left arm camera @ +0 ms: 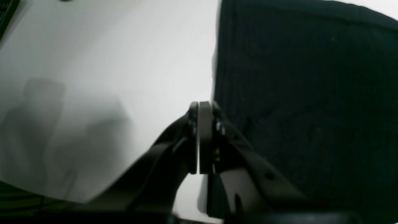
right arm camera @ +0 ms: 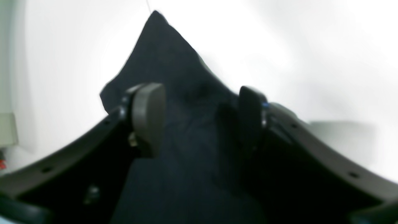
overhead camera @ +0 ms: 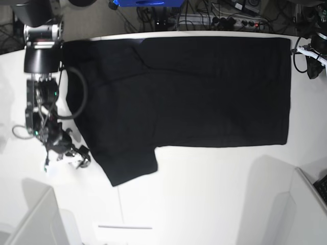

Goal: Fold the T-shirt properly
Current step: 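Move the right gripper to the hem corner beside the sleeve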

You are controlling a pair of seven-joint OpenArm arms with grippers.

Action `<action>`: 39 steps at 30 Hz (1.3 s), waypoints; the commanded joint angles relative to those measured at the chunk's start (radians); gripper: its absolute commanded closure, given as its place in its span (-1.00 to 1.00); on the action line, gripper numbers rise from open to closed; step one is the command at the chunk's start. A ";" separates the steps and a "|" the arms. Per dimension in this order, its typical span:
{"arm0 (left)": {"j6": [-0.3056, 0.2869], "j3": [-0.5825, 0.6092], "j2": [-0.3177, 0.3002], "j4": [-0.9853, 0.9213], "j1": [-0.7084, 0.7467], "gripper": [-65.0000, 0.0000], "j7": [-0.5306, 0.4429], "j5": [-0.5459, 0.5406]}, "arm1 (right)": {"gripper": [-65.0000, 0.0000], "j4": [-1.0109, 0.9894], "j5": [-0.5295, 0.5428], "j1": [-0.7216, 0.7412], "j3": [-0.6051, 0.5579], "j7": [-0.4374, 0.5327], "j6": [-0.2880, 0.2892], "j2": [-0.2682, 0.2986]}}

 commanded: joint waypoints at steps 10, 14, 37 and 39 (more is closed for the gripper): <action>-0.006 -0.018 -0.013 0.014 0.007 1.00 -0.021 -0.013 | -0.35 -0.490 0.011 0.334 -0.212 0.123 0.160 0.009; -0.006 -0.068 -0.012 0.011 0.004 1.00 -0.020 -0.013 | -0.35 -0.678 0.013 0.423 -0.346 0.208 0.166 -0.005; -0.004 -0.079 -0.012 0.008 0.005 1.00 -0.018 -0.013 | -0.09 -0.765 0.011 0.433 -0.525 0.217 0.258 -0.075; -0.004 -0.079 -0.012 0.008 0.005 1.00 -0.017 -0.013 | 0.15 -0.765 0.011 0.433 -0.528 0.217 0.258 -0.075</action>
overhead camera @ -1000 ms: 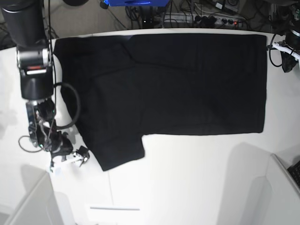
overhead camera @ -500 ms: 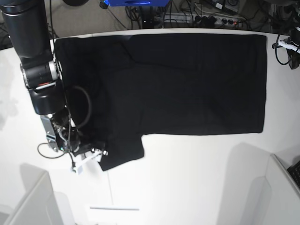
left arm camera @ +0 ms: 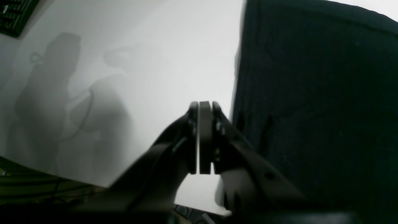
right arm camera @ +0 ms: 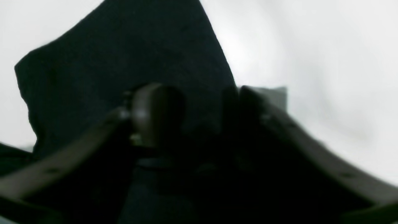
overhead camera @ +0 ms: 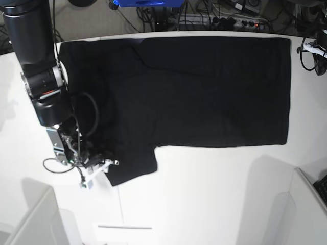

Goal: Fold the T-shirt properly
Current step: 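Move the right gripper to the hem corner beside the sleeve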

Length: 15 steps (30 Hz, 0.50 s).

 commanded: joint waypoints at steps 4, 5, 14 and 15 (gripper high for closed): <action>-0.002 -0.007 -0.016 0.014 0.004 1.00 -0.016 -0.016 | 0.59 0.007 0.008 0.023 0.005 -0.020 0.000 0.004; -0.001 -0.007 -0.016 0.012 -0.001 1.00 -0.016 -0.016 | 0.67 0.007 0.008 0.023 0.005 -0.020 0.000 0.006; 0.004 0.042 -0.062 0.001 -0.127 -0.41 0.015 0.066 | 1.00 0.007 0.010 0.023 0.006 -0.020 0.000 0.006; 0.004 0.062 -0.078 -0.009 -0.164 -0.40 0.029 0.112 | 1.00 0.007 0.010 0.023 0.006 -0.020 0.000 0.006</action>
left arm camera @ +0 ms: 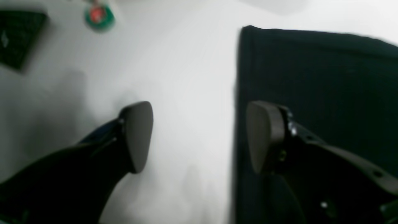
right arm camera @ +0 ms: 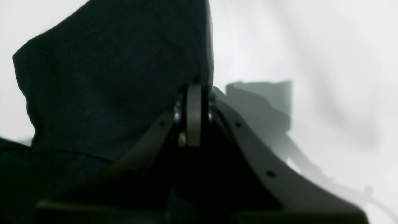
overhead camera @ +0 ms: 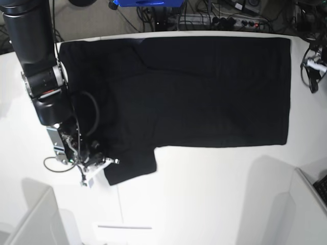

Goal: Fold the T-shirt properly
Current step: 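Move the right gripper to the hem corner beside the sleeve, then move the left gripper to the other hem corner and grasp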

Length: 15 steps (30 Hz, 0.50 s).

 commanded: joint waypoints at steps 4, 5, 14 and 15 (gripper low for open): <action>-0.002 0.059 -0.044 -0.105 -0.171 -0.41 0.009 0.160 | 1.00 0.008 0.001 0.028 0.003 -0.006 -0.001 0.004; -0.004 0.080 -0.058 -0.141 -0.211 -0.41 0.009 0.203 | 1.00 0.008 0.001 0.028 0.003 -0.006 -0.001 0.004; -0.004 0.195 -0.162 -0.514 -0.494 -0.41 0.003 0.319 | 1.00 0.008 0.001 0.028 0.003 -0.009 -0.001 0.004; -0.004 0.205 -0.171 -0.553 -0.521 -0.41 0.001 0.319 | 1.00 0.008 0.001 0.028 0.003 -0.009 -0.001 0.004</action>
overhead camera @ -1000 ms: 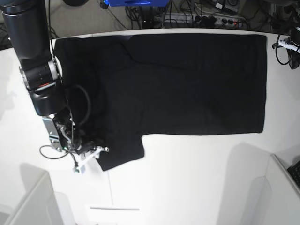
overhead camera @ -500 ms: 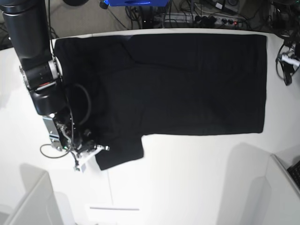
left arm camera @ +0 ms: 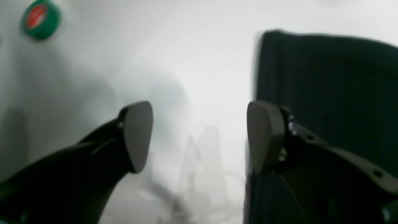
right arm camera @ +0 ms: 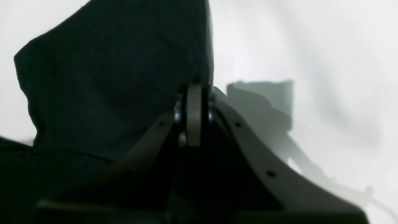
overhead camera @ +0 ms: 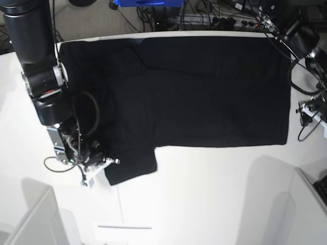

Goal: Fold the T-shirt properly
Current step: 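Move the left gripper to the other hem corner and grasp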

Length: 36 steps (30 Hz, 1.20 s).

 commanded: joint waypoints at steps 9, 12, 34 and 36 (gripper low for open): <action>0.004 0.124 -0.074 -0.245 -0.166 -0.41 -0.119 -0.009 | 1.00 0.008 -0.003 0.028 0.003 -0.008 -0.001 0.008; 0.004 0.147 -0.080 -0.355 -0.228 -0.41 -0.124 -0.009 | 1.00 0.008 -0.003 0.028 0.002 -0.008 -0.001 0.008; 0.102 0.273 -0.075 -0.716 -0.364 -0.41 -0.349 -0.011 | 1.00 0.009 -0.003 0.028 -0.003 -0.008 0.006 0.008; 0.140 0.275 -0.077 -0.728 -0.364 -0.41 -0.363 -0.009 | 1.00 0.009 -0.003 0.028 -0.003 -0.008 0.006 0.008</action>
